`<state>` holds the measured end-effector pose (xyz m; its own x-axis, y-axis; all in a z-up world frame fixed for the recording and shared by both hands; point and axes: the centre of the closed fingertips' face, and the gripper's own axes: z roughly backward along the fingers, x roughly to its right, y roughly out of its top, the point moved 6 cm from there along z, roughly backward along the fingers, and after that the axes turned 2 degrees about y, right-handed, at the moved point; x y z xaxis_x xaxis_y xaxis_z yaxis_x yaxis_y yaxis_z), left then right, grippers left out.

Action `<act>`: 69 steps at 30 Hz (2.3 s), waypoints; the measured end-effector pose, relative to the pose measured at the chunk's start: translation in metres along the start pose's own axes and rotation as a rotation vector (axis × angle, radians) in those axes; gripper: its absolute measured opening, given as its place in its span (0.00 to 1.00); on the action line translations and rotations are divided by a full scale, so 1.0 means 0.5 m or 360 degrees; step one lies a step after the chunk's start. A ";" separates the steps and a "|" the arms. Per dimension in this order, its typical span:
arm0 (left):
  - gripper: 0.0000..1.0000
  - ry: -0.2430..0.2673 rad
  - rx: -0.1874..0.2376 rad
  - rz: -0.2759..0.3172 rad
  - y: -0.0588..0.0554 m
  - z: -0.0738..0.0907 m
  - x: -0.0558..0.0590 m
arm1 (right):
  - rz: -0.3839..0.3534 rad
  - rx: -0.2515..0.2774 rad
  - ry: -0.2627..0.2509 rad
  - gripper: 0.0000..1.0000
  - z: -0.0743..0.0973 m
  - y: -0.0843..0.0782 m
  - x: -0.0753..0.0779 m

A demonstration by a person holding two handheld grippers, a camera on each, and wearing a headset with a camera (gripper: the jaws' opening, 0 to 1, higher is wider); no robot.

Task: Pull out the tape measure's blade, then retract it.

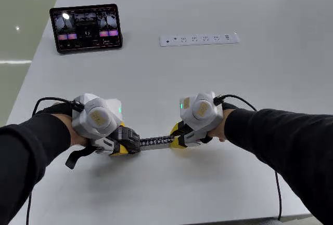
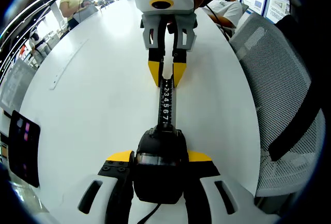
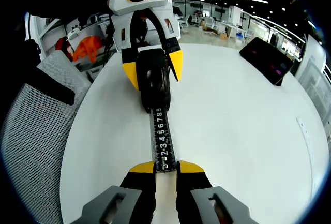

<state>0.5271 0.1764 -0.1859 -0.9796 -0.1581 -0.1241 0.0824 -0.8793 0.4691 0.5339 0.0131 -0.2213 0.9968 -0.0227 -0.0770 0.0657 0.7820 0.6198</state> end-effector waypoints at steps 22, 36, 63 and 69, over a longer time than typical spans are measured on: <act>0.32 -0.0001 -0.0002 0.0005 -0.001 -0.001 -0.002 | -0.0010 -0.0006 -0.0008 0.10 0.014 -0.015 0.005; 0.32 -0.0002 -0.0005 0.0006 0.000 0.000 0.000 | -0.0020 -0.0010 -0.0015 0.10 0.023 -0.024 0.006; 0.32 0.0003 -0.0009 -0.0008 0.003 0.003 0.002 | -0.0047 -0.0023 -0.0030 0.10 0.040 -0.046 0.008; 0.32 0.0002 -0.0009 -0.0009 0.003 0.003 0.002 | -0.0058 -0.0026 -0.0033 0.10 0.045 -0.050 0.007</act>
<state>0.5258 0.1756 -0.1840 -0.9798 -0.1537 -0.1282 0.0779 -0.8828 0.4632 0.5368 -0.0205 -0.2194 0.9945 -0.0642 -0.0827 0.1012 0.7903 0.6043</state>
